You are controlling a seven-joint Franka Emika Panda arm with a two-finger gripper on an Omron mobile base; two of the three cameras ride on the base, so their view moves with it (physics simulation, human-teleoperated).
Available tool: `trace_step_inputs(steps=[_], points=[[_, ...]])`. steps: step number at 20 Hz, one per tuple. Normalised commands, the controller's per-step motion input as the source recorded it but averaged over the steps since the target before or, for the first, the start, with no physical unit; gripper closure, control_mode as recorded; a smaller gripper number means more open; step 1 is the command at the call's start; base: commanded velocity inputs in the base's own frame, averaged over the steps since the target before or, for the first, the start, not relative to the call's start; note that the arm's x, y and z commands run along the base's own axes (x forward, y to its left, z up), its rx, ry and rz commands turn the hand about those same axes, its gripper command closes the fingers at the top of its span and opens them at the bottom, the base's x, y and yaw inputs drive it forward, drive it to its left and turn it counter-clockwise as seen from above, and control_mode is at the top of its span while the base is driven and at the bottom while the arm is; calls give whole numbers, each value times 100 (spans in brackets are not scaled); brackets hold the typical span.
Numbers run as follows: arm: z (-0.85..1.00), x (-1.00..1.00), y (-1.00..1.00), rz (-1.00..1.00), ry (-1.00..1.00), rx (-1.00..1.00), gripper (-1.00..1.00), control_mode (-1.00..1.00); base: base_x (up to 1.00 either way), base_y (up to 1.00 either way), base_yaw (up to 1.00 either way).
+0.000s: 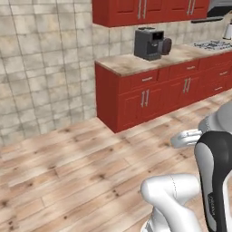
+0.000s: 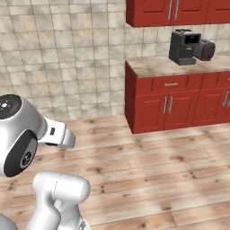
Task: Place the ketchup and condiment bottle from the counter to the top shelf of the fridge. If the existing items in the fridge are on the top shelf, move them to other shelves.
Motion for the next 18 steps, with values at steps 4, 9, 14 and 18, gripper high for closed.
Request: trace_step_inputs(steps=[4,9,14,18], points=[[0,0,0,0,0,0,-100,100,66,-7,-56],[0,0,0,0,0,0,-100,100,56,-9,-60],[0,0,0,0,0,0,-100,100,52,-13,-61],[0,0,0,0,0,0,-100,100,50,-15,-62]])
